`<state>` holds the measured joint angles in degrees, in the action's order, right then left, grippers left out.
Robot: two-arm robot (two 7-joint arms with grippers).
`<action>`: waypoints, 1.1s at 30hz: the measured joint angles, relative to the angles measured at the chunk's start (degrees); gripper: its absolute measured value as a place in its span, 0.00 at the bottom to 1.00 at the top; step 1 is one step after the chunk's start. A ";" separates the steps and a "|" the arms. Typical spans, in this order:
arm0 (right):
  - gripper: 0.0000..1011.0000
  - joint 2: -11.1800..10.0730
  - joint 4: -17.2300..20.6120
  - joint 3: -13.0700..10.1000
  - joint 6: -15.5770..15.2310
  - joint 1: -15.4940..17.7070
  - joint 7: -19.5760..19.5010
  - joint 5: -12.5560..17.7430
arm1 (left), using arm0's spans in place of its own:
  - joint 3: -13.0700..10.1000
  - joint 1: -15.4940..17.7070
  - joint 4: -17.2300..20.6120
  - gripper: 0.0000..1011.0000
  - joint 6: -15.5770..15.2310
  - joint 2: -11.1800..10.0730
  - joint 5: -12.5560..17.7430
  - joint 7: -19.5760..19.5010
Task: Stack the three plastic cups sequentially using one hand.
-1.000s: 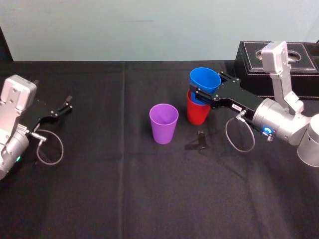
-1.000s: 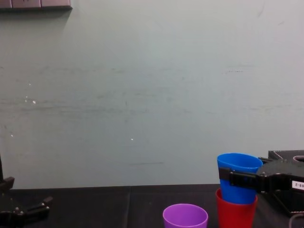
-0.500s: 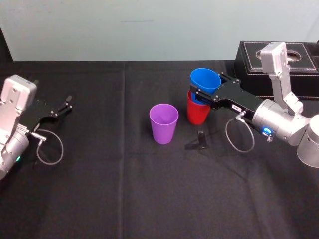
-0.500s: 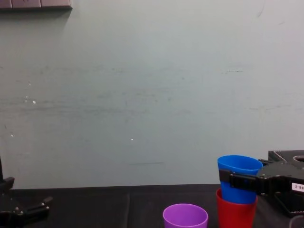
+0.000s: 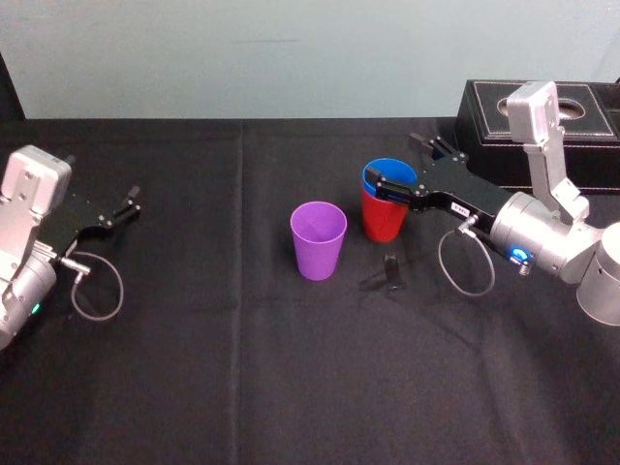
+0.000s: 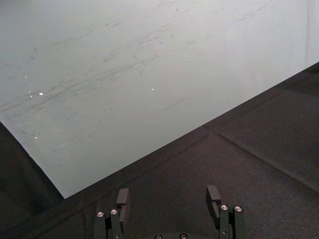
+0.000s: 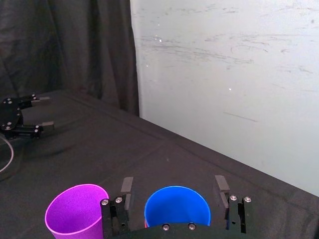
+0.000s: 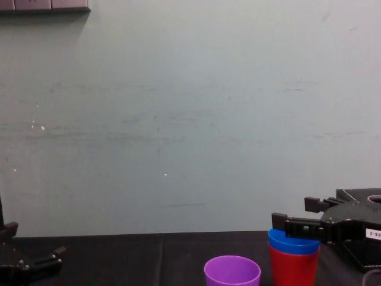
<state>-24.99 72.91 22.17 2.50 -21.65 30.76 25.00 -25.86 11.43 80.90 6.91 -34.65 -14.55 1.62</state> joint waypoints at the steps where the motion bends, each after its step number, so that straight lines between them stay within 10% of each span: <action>1: 0.99 -0.01 0.01 0.00 -0.01 0.00 0.00 0.01 | 0.00 0.00 0.00 0.99 -0.01 0.00 0.00 0.00; 20: 0.99 -0.08 0.23 -0.04 -0.08 0.11 0.00 0.08 | 0.00 0.00 0.00 0.99 0.00 0.00 0.00 0.00; 33: 0.99 -4.80 11.85 -3.05 -1.77 8.74 -0.59 2.70 | 0.00 0.00 0.00 0.99 0.00 0.00 0.00 0.00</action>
<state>-29.79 84.77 19.12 0.73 -12.90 30.17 27.70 -25.86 11.43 80.90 6.91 -34.65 -14.55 1.62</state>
